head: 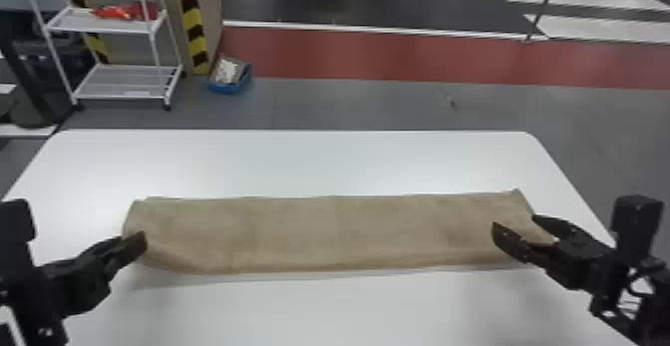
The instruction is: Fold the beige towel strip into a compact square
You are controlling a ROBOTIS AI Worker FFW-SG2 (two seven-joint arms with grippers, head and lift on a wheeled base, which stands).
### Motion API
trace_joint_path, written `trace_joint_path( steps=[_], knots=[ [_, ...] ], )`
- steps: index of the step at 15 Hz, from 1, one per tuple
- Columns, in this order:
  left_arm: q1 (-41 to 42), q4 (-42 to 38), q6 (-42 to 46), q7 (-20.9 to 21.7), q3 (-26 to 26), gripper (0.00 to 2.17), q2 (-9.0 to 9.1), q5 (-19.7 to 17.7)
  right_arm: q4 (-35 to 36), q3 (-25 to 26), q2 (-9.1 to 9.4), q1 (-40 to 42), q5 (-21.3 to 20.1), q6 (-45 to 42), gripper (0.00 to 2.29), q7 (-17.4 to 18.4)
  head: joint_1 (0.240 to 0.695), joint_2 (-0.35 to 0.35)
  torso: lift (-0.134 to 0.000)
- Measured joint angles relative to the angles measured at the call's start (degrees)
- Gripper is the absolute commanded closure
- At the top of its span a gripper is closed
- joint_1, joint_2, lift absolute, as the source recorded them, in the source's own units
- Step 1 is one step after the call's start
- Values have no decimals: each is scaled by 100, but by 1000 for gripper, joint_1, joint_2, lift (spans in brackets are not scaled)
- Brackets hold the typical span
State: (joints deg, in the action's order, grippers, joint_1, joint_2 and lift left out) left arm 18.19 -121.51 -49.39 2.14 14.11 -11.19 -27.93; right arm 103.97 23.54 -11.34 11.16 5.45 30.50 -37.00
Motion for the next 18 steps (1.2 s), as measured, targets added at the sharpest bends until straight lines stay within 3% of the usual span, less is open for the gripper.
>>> trace_joint_path(
  steps=[2,4,8,18],
  knots=[
    [-27,12,221,-27,-2,151,-45,425,4,33,-1,16,0,4,80,0,695,-78,-124],
    [-183,175,388,28,16,154,-170,572,43,50,-6,51,0,23,80,0,695,-60,-124],
    [-491,565,358,358,8,218,-348,575,152,65,-1,140,0,86,80,0,695,-45,-124],
    [-579,826,-62,663,-49,269,-333,466,268,133,0,320,41,69,80,-9,695,-74,-124]
  ],
)
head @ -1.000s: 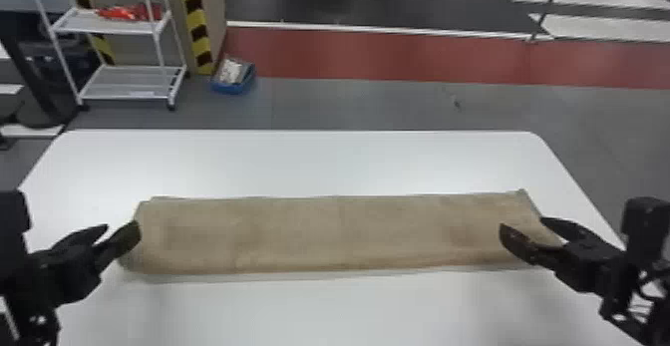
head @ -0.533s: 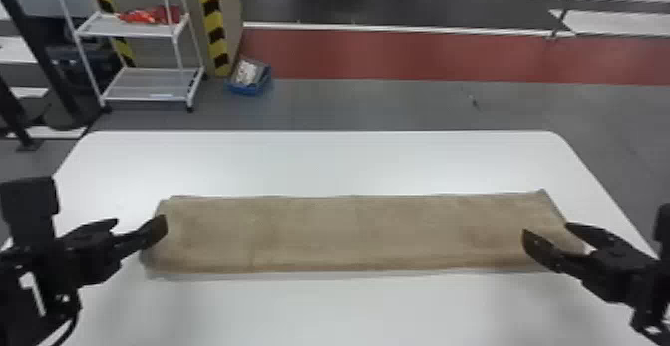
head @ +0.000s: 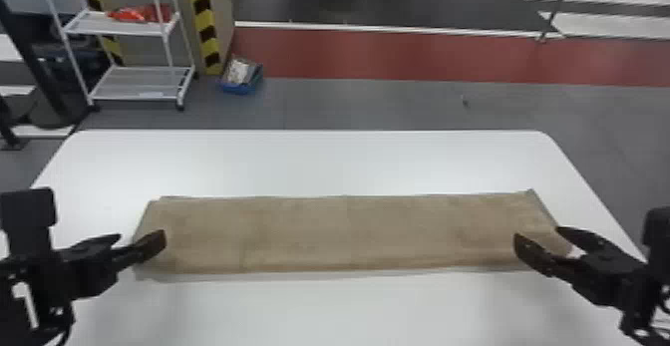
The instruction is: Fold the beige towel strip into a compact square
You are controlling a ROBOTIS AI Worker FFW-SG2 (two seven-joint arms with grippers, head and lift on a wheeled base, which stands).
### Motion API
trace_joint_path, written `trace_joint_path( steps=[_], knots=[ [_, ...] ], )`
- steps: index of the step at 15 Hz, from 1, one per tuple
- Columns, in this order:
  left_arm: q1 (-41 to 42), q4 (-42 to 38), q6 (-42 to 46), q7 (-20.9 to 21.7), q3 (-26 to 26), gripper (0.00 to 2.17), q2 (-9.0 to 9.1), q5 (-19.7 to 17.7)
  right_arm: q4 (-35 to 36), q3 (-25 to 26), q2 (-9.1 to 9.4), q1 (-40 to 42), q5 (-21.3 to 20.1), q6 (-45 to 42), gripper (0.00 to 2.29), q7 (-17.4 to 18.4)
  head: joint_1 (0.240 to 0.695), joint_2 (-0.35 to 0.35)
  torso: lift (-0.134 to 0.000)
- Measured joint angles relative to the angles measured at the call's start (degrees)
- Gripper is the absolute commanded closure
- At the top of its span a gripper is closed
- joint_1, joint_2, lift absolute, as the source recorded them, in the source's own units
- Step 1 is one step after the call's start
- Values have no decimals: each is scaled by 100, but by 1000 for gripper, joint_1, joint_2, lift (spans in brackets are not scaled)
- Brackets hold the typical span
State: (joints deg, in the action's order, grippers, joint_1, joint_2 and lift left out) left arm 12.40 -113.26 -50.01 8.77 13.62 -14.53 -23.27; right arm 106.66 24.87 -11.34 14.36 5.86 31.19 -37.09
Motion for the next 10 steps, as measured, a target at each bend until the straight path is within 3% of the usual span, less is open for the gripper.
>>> trace_joint_path(
  steps=[5,6,8,10],
  knots=[
    [-43,94,13,-7,-129,272,2,4,11,11,0,92,27,-71,80,0,695,-86,-124],
    [-44,97,13,-7,-141,363,3,9,15,16,0,100,30,-77,80,-1,695,-87,-124],
    [-44,101,13,-7,-161,616,5,22,28,24,0,109,37,-81,80,-9,695,-90,-124],
    [-50,98,-24,6,-172,1190,-2,30,43,26,-2,111,43,-82,80,-9,695,-91,-124]
  ],
)
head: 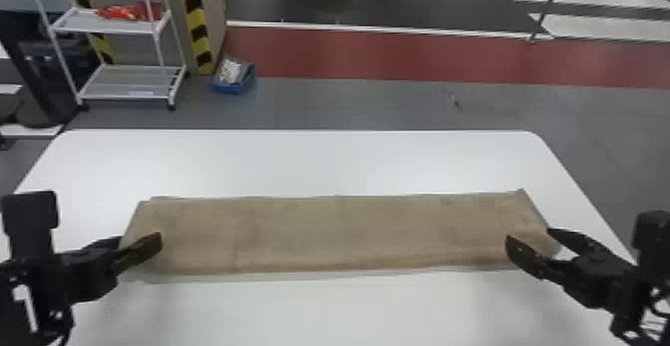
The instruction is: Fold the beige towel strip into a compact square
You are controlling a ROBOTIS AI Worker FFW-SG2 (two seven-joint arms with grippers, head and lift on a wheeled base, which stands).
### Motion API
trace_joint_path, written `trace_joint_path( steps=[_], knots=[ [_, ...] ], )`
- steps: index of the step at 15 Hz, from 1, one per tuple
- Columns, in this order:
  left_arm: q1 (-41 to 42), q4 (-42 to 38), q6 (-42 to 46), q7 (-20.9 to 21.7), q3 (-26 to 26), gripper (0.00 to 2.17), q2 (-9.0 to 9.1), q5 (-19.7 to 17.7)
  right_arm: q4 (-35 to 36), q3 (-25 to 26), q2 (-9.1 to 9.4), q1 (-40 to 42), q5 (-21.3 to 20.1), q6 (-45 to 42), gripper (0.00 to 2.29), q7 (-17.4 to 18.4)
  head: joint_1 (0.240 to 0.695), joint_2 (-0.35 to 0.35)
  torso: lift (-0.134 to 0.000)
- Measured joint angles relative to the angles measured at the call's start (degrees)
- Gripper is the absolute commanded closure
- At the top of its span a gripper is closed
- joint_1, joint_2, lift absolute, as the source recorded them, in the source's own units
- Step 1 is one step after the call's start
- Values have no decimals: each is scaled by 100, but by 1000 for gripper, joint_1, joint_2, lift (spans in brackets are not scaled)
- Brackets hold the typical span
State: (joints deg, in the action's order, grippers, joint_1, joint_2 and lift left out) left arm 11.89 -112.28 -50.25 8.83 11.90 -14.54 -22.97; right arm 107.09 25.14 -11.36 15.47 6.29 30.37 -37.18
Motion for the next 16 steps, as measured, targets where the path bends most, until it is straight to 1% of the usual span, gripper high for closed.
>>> trace_joint_path(
  steps=[2,4,11,13,14,15,16],
  knots=[
    [-2,-58,-176,13,-1,1676,1,-15,4,-12,0,-2,3,0,83,0,695,-94,-124],
    [21,-175,-292,-12,38,1713,25,-107,21,-76,1,-7,4,-23,83,8,695,-92,-124],
    [99,-513,-315,4,276,1713,48,-873,42,-269,54,-9,5,-53,87,33,695,-88,-124],
    [109,-663,-315,-29,296,1706,50,-1046,69,-365,123,-13,5,-52,87,85,695,-84,-124],
    [109,-714,-317,-68,264,1629,51,-1064,87,-441,148,-15,5,-52,87,117,695,-82,-124],
    [105,-732,-324,-97,236,1112,51,-1033,105,-505,163,-16,5,-54,87,127,695,-70,-124],
    [97,-731,-330,-108,212,279,50,-952,115,-559,180,-17,4,-65,87,128,695,-62,-124]
  ],
)
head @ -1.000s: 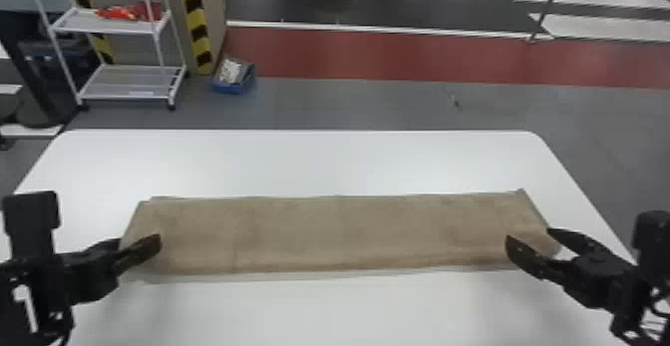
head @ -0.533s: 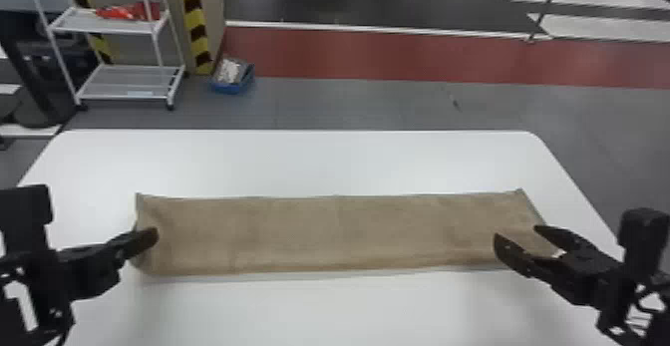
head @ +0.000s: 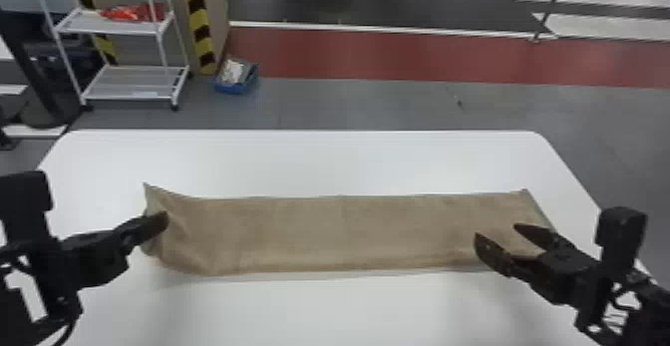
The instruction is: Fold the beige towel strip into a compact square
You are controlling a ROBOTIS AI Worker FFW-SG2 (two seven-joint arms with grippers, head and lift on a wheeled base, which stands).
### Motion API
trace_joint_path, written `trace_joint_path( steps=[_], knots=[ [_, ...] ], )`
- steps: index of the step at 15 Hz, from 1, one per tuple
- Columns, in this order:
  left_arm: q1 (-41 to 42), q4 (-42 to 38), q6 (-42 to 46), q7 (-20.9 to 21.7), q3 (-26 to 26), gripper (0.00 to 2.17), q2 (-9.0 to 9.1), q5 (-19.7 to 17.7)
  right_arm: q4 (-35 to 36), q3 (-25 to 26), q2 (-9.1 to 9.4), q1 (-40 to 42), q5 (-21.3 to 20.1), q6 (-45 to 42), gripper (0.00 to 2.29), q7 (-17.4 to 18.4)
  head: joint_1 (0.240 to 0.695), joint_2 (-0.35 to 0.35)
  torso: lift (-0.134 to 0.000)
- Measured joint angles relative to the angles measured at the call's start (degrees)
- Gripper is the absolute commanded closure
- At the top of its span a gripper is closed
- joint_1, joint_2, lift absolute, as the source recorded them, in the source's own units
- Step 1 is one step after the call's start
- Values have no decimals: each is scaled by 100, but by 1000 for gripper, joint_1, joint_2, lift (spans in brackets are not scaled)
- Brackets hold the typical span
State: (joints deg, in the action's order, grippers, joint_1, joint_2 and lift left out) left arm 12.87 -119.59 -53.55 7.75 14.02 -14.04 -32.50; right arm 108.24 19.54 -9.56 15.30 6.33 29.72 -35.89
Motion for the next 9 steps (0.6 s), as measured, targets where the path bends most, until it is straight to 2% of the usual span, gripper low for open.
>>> trace_joint_path(
  steps=[1,5,9],
  knots=[
    [-4,30,-2,17,-14,16,-4,114,4,-24,9,0,-2,-16,87,0,695,-56,-124],
    [-10,378,177,167,17,22,-55,773,27,13,13,6,-20,-12,87,-5,695,-20,-124],
    [168,310,505,171,297,39,-67,927,90,56,-6,88,-35,23,87,-14,695,18,-124]
  ],
)
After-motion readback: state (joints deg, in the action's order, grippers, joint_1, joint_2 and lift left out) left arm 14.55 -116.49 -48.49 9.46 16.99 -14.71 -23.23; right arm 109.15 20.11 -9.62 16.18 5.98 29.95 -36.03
